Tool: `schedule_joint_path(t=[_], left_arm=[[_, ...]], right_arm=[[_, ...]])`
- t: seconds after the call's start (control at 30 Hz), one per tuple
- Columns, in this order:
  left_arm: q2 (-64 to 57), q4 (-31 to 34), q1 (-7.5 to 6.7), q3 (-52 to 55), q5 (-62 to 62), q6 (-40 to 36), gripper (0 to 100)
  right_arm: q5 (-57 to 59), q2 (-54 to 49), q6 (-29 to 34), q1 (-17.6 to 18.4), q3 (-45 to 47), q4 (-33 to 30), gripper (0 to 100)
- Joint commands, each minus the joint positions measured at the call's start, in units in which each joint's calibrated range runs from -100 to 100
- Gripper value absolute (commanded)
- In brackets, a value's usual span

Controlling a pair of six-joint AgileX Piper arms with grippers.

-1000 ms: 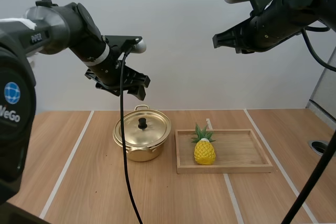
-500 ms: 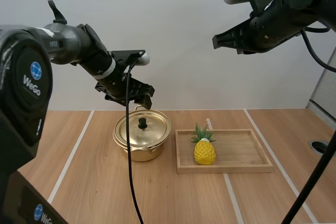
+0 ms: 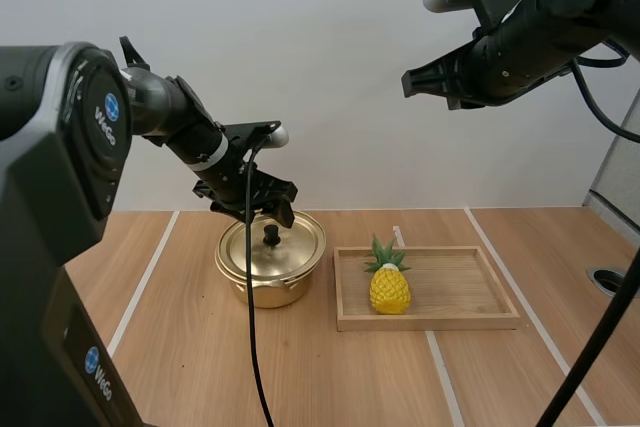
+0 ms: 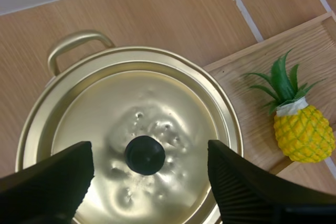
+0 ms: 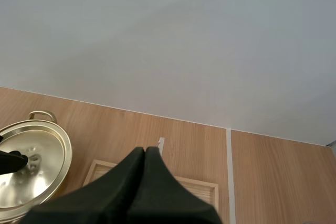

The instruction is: Open the pot, put the pineapple inside, and close it

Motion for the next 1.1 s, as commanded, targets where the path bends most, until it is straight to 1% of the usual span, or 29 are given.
schedule_joint_path(t=[0.0,0.23,0.8,0.83,0.9,0.93,0.97,1.0,1.03,1.07], left_arm=[[1.20,-1.30,-0.10,0.25,-1.04,0.57,100],[3.56,-1.30,-0.10,0.31,-1.04,0.57,100],[4.08,-0.99,-0.10,0.31,-1.19,1.65,100],[4.08,-0.99,-0.10,0.31,-1.19,1.65,99],[4.08,-0.94,-0.10,0.31,-0.98,1.65,75],[4.08,-0.85,-0.10,0.31,-0.61,1.65,56],[4.08,-0.85,-0.10,0.31,-0.57,1.25,33],[4.08,-0.85,-0.10,0.31,-0.44,0.87,7],[4.08,-0.85,-0.10,0.31,-0.22,1.01,0],[4.08,-0.85,-0.10,0.31,-0.22,0.88,0]], right_arm=[[0.08,-0.34,0.03,-0.24,-0.47,0.36,0],[0.08,-0.34,0.03,-0.24,-0.47,0.36,0],[0.29,-0.34,0.03,-0.24,-0.47,0.36,0],[0.29,-0.34,0.03,-0.24,-0.47,0.36,0],[0.29,-0.34,0.03,-0.24,-0.47,0.36,0],[0.29,-0.34,0.03,-0.24,-0.47,0.36,0],[0.29,-0.34,0.03,-0.24,-0.47,0.36,0],[0.29,-0.34,0.03,-0.24,-0.47,0.36,0],[0.29,-0.34,0.03,-0.24,-0.47,0.36,0],[0.29,-0.34,0.03,-0.24,-0.47,0.36,0]])
